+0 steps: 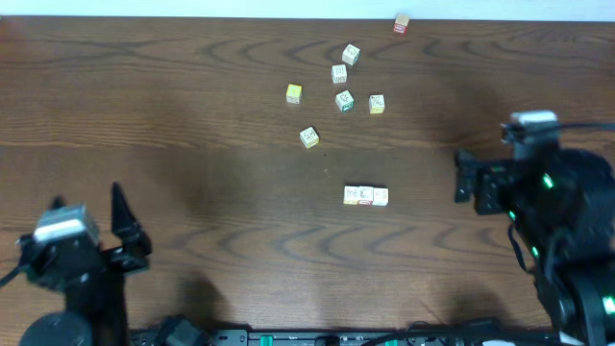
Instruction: Lift 3 blocks
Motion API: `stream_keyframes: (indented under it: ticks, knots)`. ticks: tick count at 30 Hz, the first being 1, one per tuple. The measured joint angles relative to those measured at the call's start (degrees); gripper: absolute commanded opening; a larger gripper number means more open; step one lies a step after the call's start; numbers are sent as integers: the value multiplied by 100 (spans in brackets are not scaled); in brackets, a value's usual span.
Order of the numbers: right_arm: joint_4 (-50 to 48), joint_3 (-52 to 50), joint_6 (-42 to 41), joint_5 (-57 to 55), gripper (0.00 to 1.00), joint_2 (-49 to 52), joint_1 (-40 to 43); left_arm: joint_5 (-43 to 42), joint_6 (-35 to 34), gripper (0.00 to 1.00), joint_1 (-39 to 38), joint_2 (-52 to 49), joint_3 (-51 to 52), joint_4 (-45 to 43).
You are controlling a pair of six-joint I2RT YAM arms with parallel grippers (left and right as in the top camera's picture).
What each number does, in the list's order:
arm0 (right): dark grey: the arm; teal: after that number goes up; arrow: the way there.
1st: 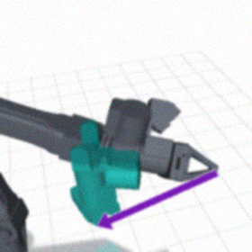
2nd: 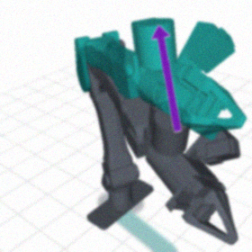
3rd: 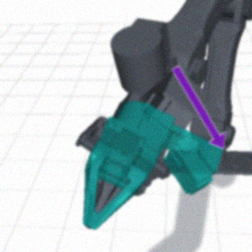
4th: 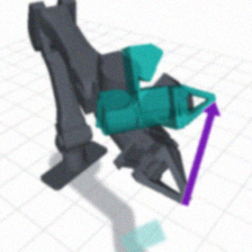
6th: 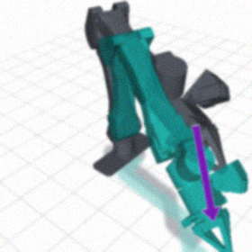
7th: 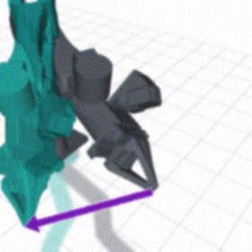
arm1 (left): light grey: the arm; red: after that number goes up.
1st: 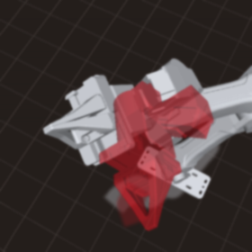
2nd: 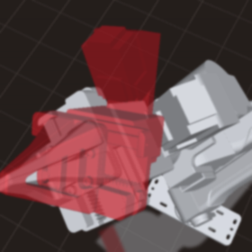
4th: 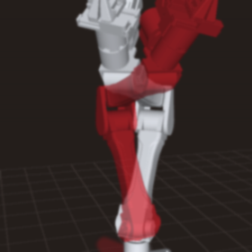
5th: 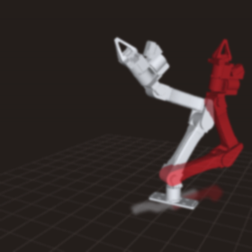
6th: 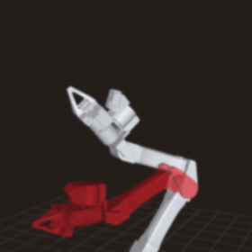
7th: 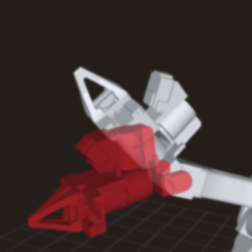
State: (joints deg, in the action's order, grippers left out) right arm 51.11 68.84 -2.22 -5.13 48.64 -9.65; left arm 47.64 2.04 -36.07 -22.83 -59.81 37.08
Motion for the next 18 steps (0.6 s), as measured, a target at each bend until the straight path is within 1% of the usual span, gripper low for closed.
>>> stream_keyframes:
  ticks: [5, 10, 14, 18]
  knots:
    - [20, 11, 55, -122, 99, -487, 0, 540, 1263, 78, -4, 92, 2, -282]
    - [-90, 9, 138, -487, 99, -472, -24, 739, 2302, 79, -4, 92, 2, -284]
    - [-459, 7, 365, -824, 99, -424, -186, 776, 2669, 79, -4, 92, 2, -286]
    - [-426, 7, 855, -1003, 99, -409, -387, 673, 2830, 79, -94, 92, 4, -291]
